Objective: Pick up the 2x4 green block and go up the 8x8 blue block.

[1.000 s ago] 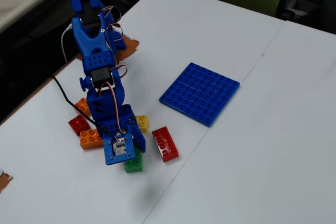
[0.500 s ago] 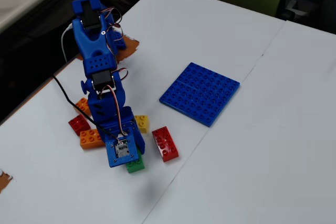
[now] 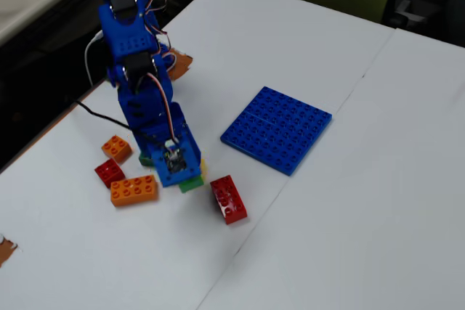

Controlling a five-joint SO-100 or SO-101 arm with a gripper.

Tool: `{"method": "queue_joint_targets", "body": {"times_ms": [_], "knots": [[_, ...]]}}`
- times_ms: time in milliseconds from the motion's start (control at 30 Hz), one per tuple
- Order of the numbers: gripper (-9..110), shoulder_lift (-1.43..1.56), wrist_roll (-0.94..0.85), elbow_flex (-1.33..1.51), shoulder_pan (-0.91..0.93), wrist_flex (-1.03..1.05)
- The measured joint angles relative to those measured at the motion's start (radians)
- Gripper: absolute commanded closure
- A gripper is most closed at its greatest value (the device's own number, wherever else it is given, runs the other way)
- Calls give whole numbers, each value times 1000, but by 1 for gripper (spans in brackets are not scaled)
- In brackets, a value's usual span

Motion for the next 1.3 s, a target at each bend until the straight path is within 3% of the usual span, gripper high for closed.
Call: {"method": "queue_joint_targets", "body": {"times_ms": [167, 367, 800, 933, 1300], "knots": [[101, 193, -133, 0, -63, 229], [102, 413, -176, -2, -147, 325], [101, 551, 212, 95, -506, -127], [102, 505, 287, 130, -580, -166], [101, 222, 103, 32, -612, -92]]}}
